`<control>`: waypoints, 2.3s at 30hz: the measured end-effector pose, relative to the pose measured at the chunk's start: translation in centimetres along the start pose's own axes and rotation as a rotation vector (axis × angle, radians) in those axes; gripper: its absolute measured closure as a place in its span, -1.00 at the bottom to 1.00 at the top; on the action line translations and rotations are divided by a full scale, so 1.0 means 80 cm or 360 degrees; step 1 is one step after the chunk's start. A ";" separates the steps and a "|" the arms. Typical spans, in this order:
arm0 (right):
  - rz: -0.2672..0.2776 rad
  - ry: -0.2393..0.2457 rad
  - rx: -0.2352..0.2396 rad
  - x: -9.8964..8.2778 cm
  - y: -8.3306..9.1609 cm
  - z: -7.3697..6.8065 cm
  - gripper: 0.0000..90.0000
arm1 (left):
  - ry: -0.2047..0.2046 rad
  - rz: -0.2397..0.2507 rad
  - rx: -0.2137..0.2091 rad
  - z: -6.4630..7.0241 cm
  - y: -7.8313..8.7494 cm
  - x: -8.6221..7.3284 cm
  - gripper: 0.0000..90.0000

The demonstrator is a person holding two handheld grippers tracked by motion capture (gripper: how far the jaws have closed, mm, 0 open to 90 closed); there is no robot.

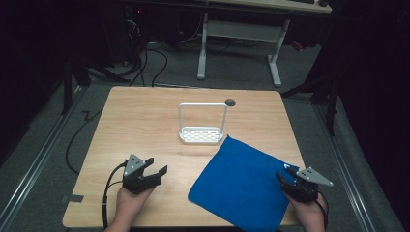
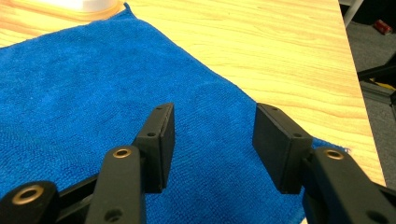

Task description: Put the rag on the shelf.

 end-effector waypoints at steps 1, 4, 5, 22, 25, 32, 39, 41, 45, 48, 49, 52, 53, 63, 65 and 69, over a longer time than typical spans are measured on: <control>0.0000 0.0000 0.0000 0.000 0.000 0.000 0.10 | 0.0000 0.0000 0.0000 0.000 0.000 0.000 -0.22; 0.0004 0.0003 -0.0004 0.001 0.003 -0.001 0.14 | 0.0008 0.0006 -0.0009 0.000 -0.001 0.000 -0.21; 0.0004 0.0003 -0.0004 0.001 0.003 -0.001 0.14 | -0.0006 0.0008 -0.0011 0.002 -0.001 0.000 -0.21; -0.0045 0.0022 0.0011 -0.006 0.010 -0.003 0.47 | -0.0438 -0.0224 -0.0099 0.090 -0.055 0.011 0.54; -0.0056 0.0009 0.0003 -0.016 0.018 0.001 0.59 | -0.0536 -0.0282 -0.0103 0.112 -0.073 0.017 0.77; -0.0097 -0.0023 -0.0033 -0.032 0.032 0.010 1.00 | -0.0699 -0.0405 -0.0141 0.147 -0.110 0.024 1.00; -0.0233 0.0003 -0.0017 -0.045 0.019 0.007 1.00 | -0.0785 -0.0471 -0.0155 0.159 -0.116 0.016 1.00; -0.0277 0.0018 -0.0009 -0.046 0.013 0.006 1.00 | -0.0781 -0.0465 -0.0172 0.158 -0.112 0.012 1.00; -0.0318 0.0036 0.0012 -0.044 0.005 0.001 1.00 | -0.0808 -0.0482 -0.0193 0.158 -0.096 -0.001 1.00; -0.0317 0.0070 0.0044 -0.035 -0.005 -0.007 0.99 | -0.0776 -0.0512 -0.0278 0.156 -0.073 -0.019 0.99; -0.0316 0.0080 0.0049 -0.032 -0.007 -0.009 0.99 | -0.0776 -0.0512 -0.0278 0.156 -0.073 -0.019 0.98; -0.0319 0.0108 0.0074 -0.025 -0.014 -0.015 0.99 | -0.0750 -0.0536 -0.0315 0.151 -0.052 -0.035 0.97; -0.0320 0.0132 0.0093 -0.019 -0.020 -0.021 0.99 | -0.0737 -0.0539 -0.0319 0.149 -0.048 -0.038 0.96; -0.0298 0.0418 0.0275 0.041 -0.077 -0.096 0.98 | -0.0485 -0.0566 -0.0227 0.102 0.002 -0.068 0.80; -0.0292 0.0473 0.0298 0.049 -0.085 -0.110 0.97 | -0.0431 -0.0534 -0.0194 0.095 0.012 -0.070 0.75; -0.0290 0.0526 0.0324 0.059 -0.094 -0.126 0.85 | -0.0391 -0.0393 -0.0105 0.086 0.026 -0.062 0.64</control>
Point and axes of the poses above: each handheld gripper's, and its own axes: y roughly backward along the jaws, x roughly out of its top, z roughly to its right, the point moved 6 cm from there along -y, roughly forward along the jaws, and after that the axes turned 12 degrees about -z, right-handed, at the moved point
